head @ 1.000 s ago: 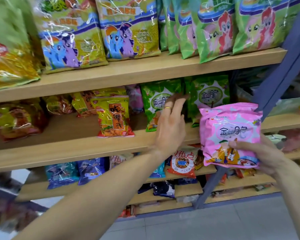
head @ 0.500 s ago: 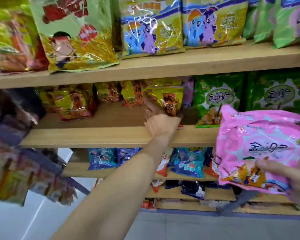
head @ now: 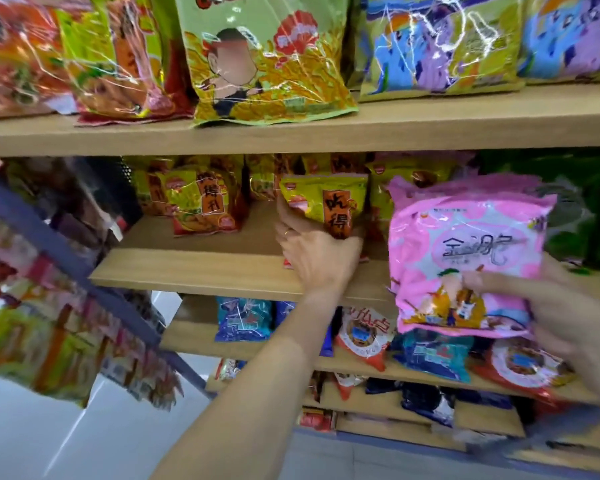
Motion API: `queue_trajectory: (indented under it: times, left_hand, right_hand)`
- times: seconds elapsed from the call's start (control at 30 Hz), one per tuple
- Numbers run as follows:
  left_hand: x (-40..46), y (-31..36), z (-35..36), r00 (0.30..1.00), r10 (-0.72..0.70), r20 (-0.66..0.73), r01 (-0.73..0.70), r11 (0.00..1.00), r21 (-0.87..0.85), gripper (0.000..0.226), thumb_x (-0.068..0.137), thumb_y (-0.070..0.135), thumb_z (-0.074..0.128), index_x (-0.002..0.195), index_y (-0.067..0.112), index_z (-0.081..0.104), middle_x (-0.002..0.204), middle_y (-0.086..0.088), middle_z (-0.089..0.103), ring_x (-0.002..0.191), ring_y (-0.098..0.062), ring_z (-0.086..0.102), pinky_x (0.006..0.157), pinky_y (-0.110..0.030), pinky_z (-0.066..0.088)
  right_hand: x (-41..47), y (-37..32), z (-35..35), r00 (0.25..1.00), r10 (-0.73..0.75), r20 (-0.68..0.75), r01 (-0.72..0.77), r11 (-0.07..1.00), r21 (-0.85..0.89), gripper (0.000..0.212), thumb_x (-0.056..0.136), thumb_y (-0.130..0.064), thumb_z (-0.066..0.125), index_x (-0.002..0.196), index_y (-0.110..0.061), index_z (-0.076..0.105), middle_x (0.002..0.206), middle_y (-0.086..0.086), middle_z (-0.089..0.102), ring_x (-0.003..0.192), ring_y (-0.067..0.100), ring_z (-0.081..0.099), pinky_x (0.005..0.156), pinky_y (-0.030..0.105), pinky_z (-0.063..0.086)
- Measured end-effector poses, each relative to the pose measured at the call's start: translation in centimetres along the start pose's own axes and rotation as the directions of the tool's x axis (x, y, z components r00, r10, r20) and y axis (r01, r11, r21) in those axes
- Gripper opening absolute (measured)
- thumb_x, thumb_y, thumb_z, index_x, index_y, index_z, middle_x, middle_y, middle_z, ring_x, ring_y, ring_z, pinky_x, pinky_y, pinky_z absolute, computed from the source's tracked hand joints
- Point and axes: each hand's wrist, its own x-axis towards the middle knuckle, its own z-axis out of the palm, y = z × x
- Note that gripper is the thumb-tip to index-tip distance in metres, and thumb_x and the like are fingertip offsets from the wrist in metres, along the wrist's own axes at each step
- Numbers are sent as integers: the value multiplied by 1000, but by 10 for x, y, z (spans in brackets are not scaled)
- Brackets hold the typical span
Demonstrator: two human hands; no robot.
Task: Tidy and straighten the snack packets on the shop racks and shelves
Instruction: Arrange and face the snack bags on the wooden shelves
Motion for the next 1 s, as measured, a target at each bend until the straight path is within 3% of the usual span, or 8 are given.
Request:
queue_trajectory:
  times: [0.1,0.27,0.37,0.47,0.63,0.73,0.87,1.0]
  left_hand:
    - [38,-26,-13,994,-80,77,78,996,32,133,57,76,70,158,2,27,157,-23,28,146,-38,21,126,-48,16]
    - [73,-33,-40,979,199,-35,-197,978,64,105,87,40,78,164,13,12,163,-33,9,153,-45,2,125,-54,4]
    - [90,-33,-43,970,237,-50,-208,922,325,105,92,60,64,164,7,9,163,-25,28,151,-42,22,123,-53,12]
    - [99,-34,-46,961,270,-64,-223,888,403,100,94,62,59,162,4,14,158,-19,41,144,-37,36,120,-49,22]
    - [98,-46,-47,982,188,23,-187,939,289,98,89,61,68,157,4,26,157,-32,31,148,-45,29,123,-50,25]
    - [89,-58,-46,964,263,35,-265,938,223,77,91,42,75,147,2,43,152,-35,34,137,-52,39,114,-54,36]
    - [90,-67,-48,944,314,104,-330,915,234,51,81,-8,71,129,7,63,148,-26,40,133,-46,45,108,-53,46]
    - [88,-70,-57,935,318,155,-346,916,206,57,80,-11,62,132,12,62,154,-18,35,136,-40,45,109,-45,47]
  right_hand:
    - [20,-3,11,999,-49,12,50,996,-68,73,44,-8,93,113,-4,71,109,21,75,87,28,77,73,40,64]
    - [50,0,17,995,90,-45,-94,990,-101,90,1,-34,103,82,-3,81,93,23,76,74,30,77,60,35,62]
    - [54,10,18,988,99,-116,-112,987,-114,107,-5,-38,101,90,4,75,88,25,76,70,31,77,57,37,62]
    - [54,18,18,984,95,-151,-116,984,-137,124,3,-40,103,114,2,68,100,23,76,86,37,76,71,49,63]
    - [54,16,45,996,80,-37,-85,984,-159,78,42,-15,97,114,-2,70,100,19,77,88,35,76,71,44,64]
    - [67,15,69,989,148,-4,-146,972,-184,63,50,-11,87,109,3,70,95,22,77,84,35,77,77,45,63]
    - [94,23,95,961,255,-111,-272,946,-176,109,22,-31,102,117,6,64,101,21,76,95,34,75,99,48,56]
    - [107,44,90,964,226,-138,-244,960,-137,134,13,-45,105,128,3,58,116,20,72,108,34,71,102,52,54]
